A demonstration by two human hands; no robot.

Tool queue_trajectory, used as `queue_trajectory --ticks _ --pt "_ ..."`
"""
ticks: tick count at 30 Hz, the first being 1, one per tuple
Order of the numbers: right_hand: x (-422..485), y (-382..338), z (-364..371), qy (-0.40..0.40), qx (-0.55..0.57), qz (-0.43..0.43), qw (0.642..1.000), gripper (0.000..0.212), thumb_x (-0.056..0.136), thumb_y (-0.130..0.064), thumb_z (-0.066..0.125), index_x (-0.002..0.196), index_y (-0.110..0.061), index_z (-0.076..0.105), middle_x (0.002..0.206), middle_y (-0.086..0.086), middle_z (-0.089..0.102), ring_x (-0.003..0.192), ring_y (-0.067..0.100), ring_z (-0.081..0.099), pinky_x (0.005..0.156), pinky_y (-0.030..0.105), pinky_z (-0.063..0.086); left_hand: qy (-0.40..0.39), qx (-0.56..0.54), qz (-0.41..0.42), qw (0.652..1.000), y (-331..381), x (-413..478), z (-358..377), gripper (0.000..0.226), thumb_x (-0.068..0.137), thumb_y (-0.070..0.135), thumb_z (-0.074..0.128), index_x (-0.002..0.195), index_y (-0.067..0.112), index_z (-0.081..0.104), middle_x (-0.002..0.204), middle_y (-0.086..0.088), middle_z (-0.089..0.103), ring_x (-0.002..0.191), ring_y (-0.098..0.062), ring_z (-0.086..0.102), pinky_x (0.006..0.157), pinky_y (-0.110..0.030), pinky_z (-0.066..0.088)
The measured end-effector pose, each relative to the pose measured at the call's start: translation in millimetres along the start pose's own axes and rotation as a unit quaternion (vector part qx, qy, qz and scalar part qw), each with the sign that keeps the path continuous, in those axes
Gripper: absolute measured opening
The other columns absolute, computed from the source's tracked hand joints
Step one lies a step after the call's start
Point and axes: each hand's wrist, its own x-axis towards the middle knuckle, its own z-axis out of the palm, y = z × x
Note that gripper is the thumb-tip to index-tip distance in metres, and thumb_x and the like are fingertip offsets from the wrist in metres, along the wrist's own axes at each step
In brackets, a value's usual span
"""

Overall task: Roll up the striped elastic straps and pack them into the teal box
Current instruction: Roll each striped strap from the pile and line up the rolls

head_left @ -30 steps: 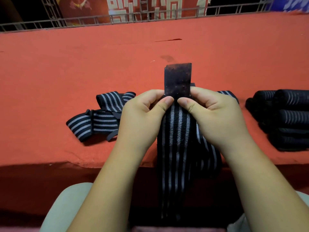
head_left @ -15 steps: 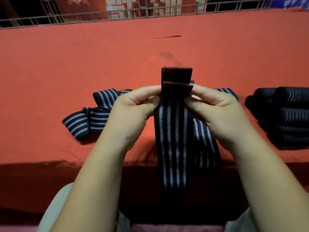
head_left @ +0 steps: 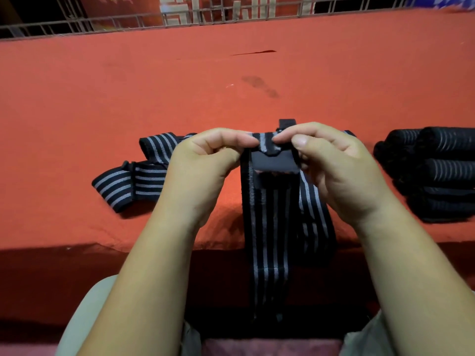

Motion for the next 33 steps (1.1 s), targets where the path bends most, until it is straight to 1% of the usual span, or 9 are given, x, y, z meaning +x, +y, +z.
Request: queue_trajectory --ticks 2,6,8,10,15,17,21,24,33 --pt "0 0 -1 0.01 -0.014 -0.015 1.0 0.006 0.097 -0.017 0.078 0.098 -0.023 0.079 0.095 -0.003 0.075 0.091 0.011 0.065 0.086 0.026 0.052 0.001 -0.015 0.005 1.0 -1 1 1 0.033 0.097 -0.01 0.066 0.087 0.019 0.079 0.094 -0.003 0.077 0.094 -0.021 0.071 0.086 -0.03 0.056" --pt "1 1 -3 0.016 -0.006 -0.018 1.0 0.023 0.093 -0.006 0.081 0.108 -0.022 0.073 0.093 -0.002 0.075 0.088 0.011 0.07 0.084 0.03 0.058 0.009 -0.072 -0.037 0.997 0 0 3 0.009 0.101 0.004 0.072 0.109 0.008 0.07 0.105 -0.009 0.074 0.104 -0.026 0.074 0.092 -0.036 0.06" --pt "2 2 -4 0.008 0.004 -0.019 1.0 0.03 0.093 -0.003 0.08 0.114 -0.022 0.071 0.102 0.004 0.076 0.097 0.017 0.073 0.088 0.036 0.06 -0.033 -0.059 -0.07 0.995 0 -1 2 0.017 0.105 0.016 0.069 0.119 0.005 0.071 0.122 -0.013 0.078 0.114 -0.032 0.076 0.095 -0.041 0.06" --pt "3 4 -2 0.008 0.002 -0.026 1.0 0.035 0.093 0.0 0.079 0.119 -0.021 0.068 0.107 0.006 0.072 0.101 0.018 0.072 0.09 0.037 0.061 -0.064 -0.028 -0.075 0.995 -1 -3 4 0.025 0.104 0.024 0.07 0.121 0.006 0.074 0.121 -0.013 0.08 0.115 -0.03 0.077 0.097 -0.043 0.061" --pt "4 7 3 0.032 0.012 -0.019 0.999 0.046 0.092 -0.003 0.081 0.13 -0.017 0.059 0.116 0.011 0.075 0.108 0.022 0.074 0.098 0.04 0.061 -0.022 -0.043 -0.036 0.998 -2 -3 15 0.017 0.103 0.016 0.072 0.116 0.007 0.079 0.114 -0.014 0.081 0.111 -0.031 0.077 0.102 -0.047 0.061" --pt "3 6 0 0.033 -0.017 0.011 0.999 0.042 0.093 -0.014 0.083 0.13 -0.018 0.064 0.117 0.007 0.078 0.112 0.019 0.076 0.101 0.04 0.06 -0.005 -0.046 -0.02 0.999 -3 -1 17 0.017 0.103 0.012 0.071 0.117 0.004 0.078 0.114 -0.016 0.081 0.114 -0.034 0.076 0.105 -0.049 0.06" --pt "-5 2 -8 -0.041 -0.105 0.08 0.99 0.025 0.096 -0.032 0.078 0.12 -0.023 0.079 0.114 -0.007 0.082 0.11 0.012 0.077 0.1 0.038 0.06 0.016 -0.038 -0.001 0.999 -5 0 17 0.017 0.103 0.011 0.072 0.117 0.004 0.078 0.114 -0.016 0.081 0.116 -0.038 0.075 0.108 -0.052 0.058" --pt "-9 2 -9 -0.054 -0.106 0.079 0.99 0.023 0.097 -0.026 0.078 0.12 -0.025 0.08 0.112 -0.011 0.082 0.109 0.007 0.077 0.094 0.024 0.059 0.028 -0.035 0.005 0.999 -5 1 17 0.016 0.102 0.013 0.073 0.116 0.006 0.078 0.112 -0.014 0.081 0.113 -0.035 0.077 0.106 -0.05 0.059" --pt "-6 11 -11 -0.022 -0.082 0.074 0.994 0.021 0.099 -0.013 0.075 0.119 -0.018 0.08 0.114 -0.001 0.082 0.112 0.016 0.078 0.105 0.045 0.058 -0.042 0.016 -0.043 0.998 -9 2 6 0.023 0.1 0.019 0.076 0.12 0.009 0.078 0.118 -0.009 0.081 0.117 -0.031 0.076 0.11 -0.059 0.055"
